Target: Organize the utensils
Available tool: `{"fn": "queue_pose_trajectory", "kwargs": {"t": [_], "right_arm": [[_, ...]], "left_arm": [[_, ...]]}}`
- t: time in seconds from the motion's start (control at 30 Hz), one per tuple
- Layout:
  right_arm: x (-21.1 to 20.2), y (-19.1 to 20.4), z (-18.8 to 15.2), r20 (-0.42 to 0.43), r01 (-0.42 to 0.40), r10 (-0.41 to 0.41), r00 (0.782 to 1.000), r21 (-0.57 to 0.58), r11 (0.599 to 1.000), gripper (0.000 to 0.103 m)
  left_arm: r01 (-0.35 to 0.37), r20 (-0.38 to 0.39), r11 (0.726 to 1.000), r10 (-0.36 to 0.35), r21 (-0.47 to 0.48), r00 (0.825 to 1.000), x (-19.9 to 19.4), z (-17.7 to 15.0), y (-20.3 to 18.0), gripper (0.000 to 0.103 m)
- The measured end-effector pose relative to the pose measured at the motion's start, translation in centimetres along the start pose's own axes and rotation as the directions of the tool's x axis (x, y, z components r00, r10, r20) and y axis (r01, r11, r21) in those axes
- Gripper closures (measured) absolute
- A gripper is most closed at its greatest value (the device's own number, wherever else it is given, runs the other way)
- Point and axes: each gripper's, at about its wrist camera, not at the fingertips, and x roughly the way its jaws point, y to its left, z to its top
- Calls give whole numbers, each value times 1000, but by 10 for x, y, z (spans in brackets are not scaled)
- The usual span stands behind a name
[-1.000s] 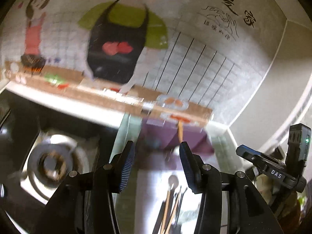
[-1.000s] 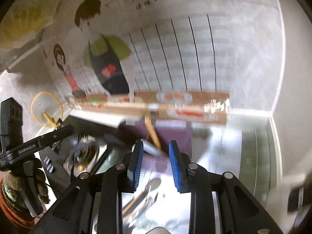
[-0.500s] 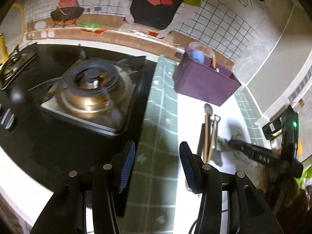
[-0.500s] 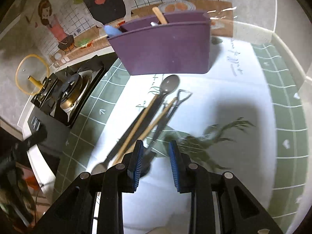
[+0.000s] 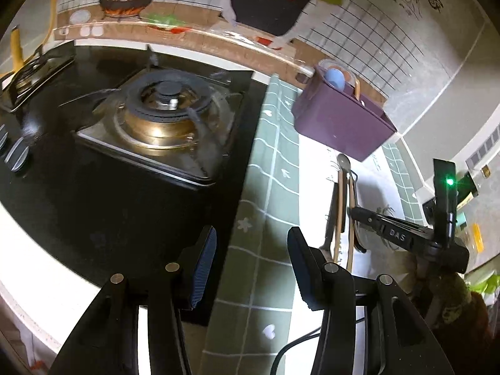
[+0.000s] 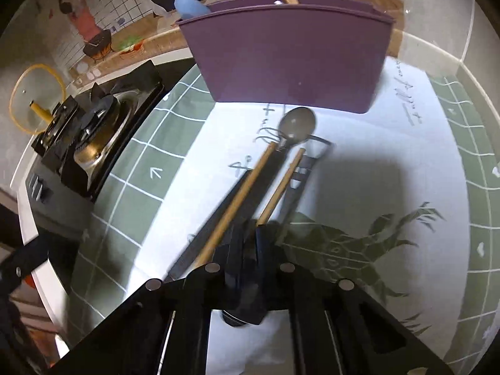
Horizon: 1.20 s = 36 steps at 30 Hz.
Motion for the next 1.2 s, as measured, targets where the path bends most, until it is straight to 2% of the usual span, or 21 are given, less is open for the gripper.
{"fn": "queue_pose_trajectory", "kwargs": {"t": [0.2, 0.37, 0.43, 0.7, 0.87, 0.93, 1.07, 1.2], "right_arm": [[-13, -45, -7, 7, 48, -49, 999, 57, 997, 98], [-32, -75, -14, 53, 0, -6, 999, 122, 993, 95], [-37, -81, -18, 62, -18, 10, 998, 126, 992, 95], [-46, -82, -29, 84, 50, -55, 995, 62, 997, 93], [-44, -79, -29, 72, 80, -83, 994, 39, 996, 90], [-43, -79, -27, 67, 76, -79, 995, 45, 996, 90], [-41, -76, -23, 48, 58, -61, 997, 58, 997, 90], [-38, -68, -16, 35, 76, -78, 996, 53, 996, 89]], "left_arm": [[57, -69, 994, -50, 94, 996, 31, 10, -39, 54], [87, -138, 979, -62, 182, 988, 61, 19, -76, 54], [78, -155, 972, -44, 220, 987, 74, 22, -90, 54], [14, -194, 935, 59, 354, 979, 114, 30, -121, 55], [-11, -213, 918, 104, 396, 971, 130, 27, -126, 55], [-24, -199, 909, 117, 416, 973, 131, 26, -127, 55], [-51, -178, 914, 133, 403, 975, 131, 31, -118, 55], [-94, -164, 926, 164, 365, 973, 126, 38, -96, 55]]}}
